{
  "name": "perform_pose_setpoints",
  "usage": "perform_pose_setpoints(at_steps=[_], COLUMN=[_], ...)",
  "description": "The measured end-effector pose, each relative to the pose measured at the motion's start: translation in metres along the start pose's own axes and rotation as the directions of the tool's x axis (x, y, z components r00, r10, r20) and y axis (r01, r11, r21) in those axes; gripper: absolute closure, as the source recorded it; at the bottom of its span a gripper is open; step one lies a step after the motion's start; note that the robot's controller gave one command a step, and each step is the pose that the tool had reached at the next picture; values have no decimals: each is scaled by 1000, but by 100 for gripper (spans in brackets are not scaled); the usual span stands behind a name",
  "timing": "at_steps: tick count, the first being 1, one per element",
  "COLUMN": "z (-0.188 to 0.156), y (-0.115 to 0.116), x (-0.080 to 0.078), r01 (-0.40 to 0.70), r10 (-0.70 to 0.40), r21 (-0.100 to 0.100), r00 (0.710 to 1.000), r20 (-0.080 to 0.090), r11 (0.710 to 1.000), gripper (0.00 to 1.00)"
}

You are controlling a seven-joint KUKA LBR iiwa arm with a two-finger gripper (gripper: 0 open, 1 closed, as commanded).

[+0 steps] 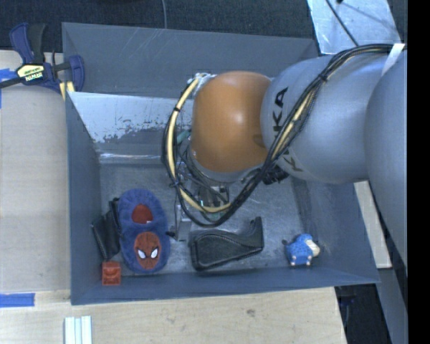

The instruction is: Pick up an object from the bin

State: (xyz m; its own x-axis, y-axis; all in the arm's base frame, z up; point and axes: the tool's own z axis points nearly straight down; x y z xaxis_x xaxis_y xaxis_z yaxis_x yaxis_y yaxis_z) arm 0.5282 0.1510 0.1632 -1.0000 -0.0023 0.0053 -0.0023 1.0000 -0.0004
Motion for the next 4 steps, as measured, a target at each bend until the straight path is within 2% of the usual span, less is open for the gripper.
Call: perform_pose_setpoints(at_steps=[1, 2, 3, 4], z=[94, 90, -28, -137], y=[38, 38, 46, 38], x=[-24, -29, -24, -23], r01=[-277, -280, -239, -231], r10=[277, 280, 239, 231], r21=[0, -7, -7, -8], r00=[961, 960, 971, 973], r20=[1, 14, 14, 16], r11=[961, 960, 971, 973], gripper=[0, 100, 100, 100])
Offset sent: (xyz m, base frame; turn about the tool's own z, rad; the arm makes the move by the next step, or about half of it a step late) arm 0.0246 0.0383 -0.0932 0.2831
